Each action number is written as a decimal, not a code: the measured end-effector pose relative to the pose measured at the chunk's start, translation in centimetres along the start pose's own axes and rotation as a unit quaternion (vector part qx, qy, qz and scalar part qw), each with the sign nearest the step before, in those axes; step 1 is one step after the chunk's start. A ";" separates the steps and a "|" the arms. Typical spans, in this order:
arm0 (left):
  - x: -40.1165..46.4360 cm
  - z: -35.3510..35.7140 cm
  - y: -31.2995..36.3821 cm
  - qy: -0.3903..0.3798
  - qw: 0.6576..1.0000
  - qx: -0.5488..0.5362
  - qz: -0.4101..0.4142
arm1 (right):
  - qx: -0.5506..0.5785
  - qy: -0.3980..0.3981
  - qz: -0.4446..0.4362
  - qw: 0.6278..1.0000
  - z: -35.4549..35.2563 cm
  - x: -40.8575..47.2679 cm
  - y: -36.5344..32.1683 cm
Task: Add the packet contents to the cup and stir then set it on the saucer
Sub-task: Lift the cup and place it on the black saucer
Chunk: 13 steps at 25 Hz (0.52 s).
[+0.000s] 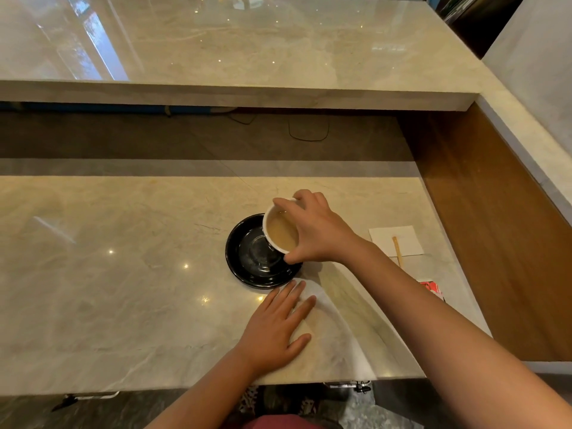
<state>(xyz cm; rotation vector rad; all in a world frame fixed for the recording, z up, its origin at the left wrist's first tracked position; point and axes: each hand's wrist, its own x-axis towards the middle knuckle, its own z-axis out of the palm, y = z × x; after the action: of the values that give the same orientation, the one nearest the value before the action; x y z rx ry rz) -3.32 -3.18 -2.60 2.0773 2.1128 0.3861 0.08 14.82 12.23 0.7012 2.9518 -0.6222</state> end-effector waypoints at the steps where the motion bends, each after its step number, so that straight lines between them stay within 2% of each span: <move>1: -0.3 -0.1 -0.1 -0.001 1.000 -0.002 0.001 | -0.002 -0.005 -0.008 1.000 0.3 0.4 -0.6; 13: -0.5 -0.1 -0.5 0.012 0.999 -0.028 0.011 | -0.077 -0.084 -0.065 0.991 3.7 3.3 -2.1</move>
<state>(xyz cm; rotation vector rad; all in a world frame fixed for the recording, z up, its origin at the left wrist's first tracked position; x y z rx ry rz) -3.78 -3.66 -2.72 2.0770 2.0679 0.4704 -3.98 13.06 9.14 0.4244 2.8659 -0.4317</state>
